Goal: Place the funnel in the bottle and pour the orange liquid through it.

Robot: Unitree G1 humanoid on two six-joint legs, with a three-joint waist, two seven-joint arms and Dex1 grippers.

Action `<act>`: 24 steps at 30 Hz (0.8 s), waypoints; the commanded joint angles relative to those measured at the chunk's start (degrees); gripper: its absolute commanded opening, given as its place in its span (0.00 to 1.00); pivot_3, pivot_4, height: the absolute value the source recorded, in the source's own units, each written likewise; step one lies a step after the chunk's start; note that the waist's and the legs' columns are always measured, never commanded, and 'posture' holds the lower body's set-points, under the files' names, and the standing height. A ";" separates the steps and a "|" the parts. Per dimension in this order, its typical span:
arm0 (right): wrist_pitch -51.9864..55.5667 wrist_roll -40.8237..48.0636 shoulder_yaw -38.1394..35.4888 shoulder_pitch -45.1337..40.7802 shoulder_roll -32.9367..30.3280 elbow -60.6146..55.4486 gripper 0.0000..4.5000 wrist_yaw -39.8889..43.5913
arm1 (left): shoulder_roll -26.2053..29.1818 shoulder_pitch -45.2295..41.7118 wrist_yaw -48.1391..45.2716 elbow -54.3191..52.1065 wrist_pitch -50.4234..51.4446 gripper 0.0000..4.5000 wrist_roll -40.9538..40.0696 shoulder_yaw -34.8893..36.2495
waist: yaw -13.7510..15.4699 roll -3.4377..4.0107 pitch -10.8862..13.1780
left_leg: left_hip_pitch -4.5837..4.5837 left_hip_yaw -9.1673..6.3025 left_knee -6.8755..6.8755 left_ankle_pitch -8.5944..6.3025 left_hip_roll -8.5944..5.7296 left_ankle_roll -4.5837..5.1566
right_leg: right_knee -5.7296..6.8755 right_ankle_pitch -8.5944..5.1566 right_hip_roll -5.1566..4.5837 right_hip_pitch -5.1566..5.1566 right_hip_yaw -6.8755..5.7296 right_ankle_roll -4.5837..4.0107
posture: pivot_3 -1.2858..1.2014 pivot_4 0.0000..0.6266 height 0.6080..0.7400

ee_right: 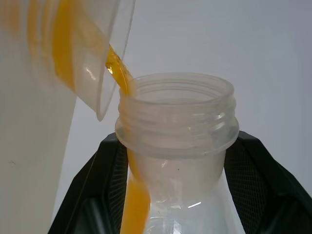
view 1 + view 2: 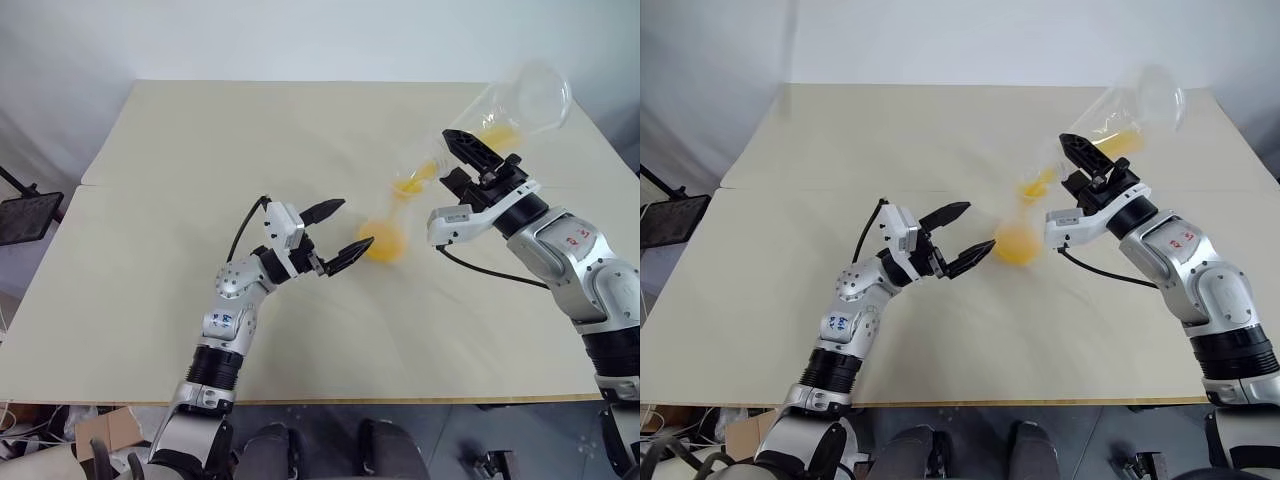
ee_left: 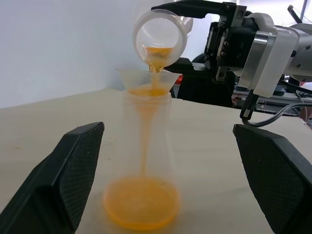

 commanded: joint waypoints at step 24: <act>-0.81 -1.31 -0.98 -1.56 -0.84 -0.69 0.54 -3.04 | -0.59 0.01 -0.01 -2.61 -0.82 1.00 -0.33 -0.50 | 0.00 0.00 0.00 | 0.00 0.00 0.00 0.00 0.00 0.00 | 0.00 0.00 0.00 0.00 0.00 0.00 | 0.52 0.24 1.00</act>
